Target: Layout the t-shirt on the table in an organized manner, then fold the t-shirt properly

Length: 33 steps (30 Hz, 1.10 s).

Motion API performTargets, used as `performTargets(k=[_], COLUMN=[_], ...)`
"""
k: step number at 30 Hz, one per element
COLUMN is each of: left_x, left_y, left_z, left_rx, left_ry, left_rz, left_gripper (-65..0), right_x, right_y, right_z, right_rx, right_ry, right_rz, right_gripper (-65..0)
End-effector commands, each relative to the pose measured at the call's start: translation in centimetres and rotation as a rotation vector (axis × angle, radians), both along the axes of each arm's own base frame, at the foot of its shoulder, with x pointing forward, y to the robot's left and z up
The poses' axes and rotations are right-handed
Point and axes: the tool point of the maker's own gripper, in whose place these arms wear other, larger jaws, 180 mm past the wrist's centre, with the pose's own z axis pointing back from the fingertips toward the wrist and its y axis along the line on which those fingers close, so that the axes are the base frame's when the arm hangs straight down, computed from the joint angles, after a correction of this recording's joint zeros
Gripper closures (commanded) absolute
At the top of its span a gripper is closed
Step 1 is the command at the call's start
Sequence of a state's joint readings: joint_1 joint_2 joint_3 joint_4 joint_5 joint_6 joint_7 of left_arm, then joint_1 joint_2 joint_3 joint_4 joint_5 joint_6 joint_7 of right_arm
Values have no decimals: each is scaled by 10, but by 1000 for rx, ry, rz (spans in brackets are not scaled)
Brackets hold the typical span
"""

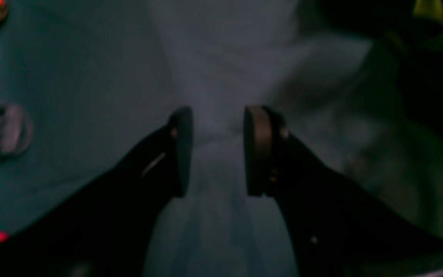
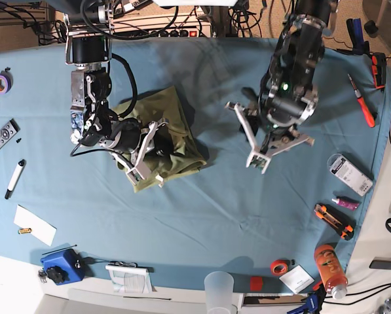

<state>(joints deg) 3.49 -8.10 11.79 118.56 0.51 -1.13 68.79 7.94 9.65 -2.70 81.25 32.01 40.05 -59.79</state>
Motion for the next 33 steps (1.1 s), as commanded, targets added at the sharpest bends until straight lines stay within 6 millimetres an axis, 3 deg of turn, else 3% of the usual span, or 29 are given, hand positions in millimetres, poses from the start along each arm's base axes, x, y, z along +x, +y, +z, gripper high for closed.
performTargets(k=[1,3,5,6,12,19,25,33], left_x=[6,1,-3,-6,-27,-61,-94,-157], left_y=[0,8,21,28,56,64,86,117], left_z=[17,22,23,22,4,-9,-12,-40], left_rx=[-6,14,54,82,209,220,210,189], left_ry=[-68,-95,-108,-108,-55,13,71,268], left_rz=[5,43,104,126,142,146,211,262], left_gripper=[-227,-164,-34,0,0,0,0,0], right_x=[5,6,6,5,-25,-93,-146,-211], right_y=[-9,-12,-20,-24,-61,-92,-114,-124], right_z=[12,32,56,67,105,101,100,71], right_rx=[-17,10,30,36,-6,-5,-47,-91], right_ry=[-21,-54,-102,-129,-197,-138,-74,126], right_rz=[-5,-17,-35,-47,-121,-183,-239,-261], right_gripper=[0,0,0,0,0,0,0,0])
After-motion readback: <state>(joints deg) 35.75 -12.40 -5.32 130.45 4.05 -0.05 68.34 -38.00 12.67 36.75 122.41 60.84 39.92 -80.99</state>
